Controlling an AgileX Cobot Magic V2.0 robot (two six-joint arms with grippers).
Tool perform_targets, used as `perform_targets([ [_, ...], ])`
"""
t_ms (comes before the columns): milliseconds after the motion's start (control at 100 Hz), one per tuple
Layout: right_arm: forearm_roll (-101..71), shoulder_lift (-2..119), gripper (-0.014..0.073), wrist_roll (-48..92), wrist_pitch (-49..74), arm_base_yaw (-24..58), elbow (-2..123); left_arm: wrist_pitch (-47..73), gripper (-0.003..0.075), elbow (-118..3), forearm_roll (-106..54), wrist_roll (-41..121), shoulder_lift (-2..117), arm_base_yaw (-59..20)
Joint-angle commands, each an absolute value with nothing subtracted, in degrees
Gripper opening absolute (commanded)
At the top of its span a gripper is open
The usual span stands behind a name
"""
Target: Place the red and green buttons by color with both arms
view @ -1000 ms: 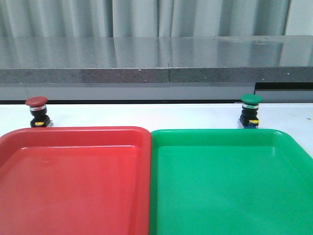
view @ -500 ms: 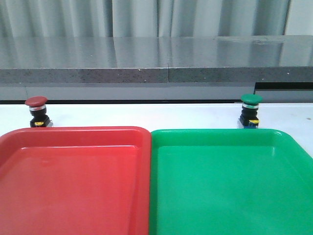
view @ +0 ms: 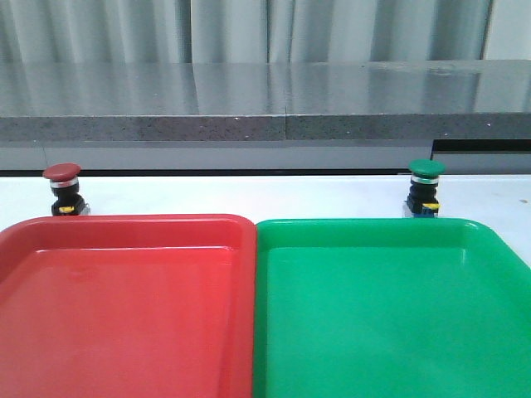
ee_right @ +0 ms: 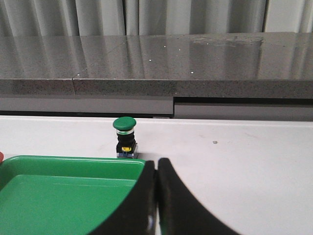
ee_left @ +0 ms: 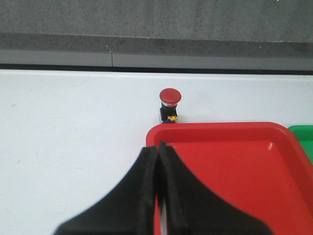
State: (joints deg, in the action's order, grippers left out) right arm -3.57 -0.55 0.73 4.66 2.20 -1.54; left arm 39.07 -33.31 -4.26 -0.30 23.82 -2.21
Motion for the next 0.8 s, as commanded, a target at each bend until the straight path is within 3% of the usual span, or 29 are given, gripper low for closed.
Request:
perform_targets([
  [0, -3.66, -0.72, -0.0067, 0.83, -0.31, 2.27, -0.75, 39.68, -0.0020, -38.37, -5.69, -0.68, 27.35, -2.20],
  [590, -3.66, -0.72, -0.0067, 0.83, -0.31, 2.27, -0.75, 45.86, -0.0003, -41.89, -7.17, -0.68, 32.71, -2.20],
  [680, -3.66, -0.72, -0.0067, 0.83, -0.31, 2.27, -0.75, 45.89, 0.0101, -41.89, -7.17, -0.68, 32.71, -2.20],
  [790, -3.66, -0.72, -0.0067, 0.83, -0.31, 2.27, -0.75, 45.99, 0.0351, -41.89, -7.17, 1.37, 32.71, -2.20],
])
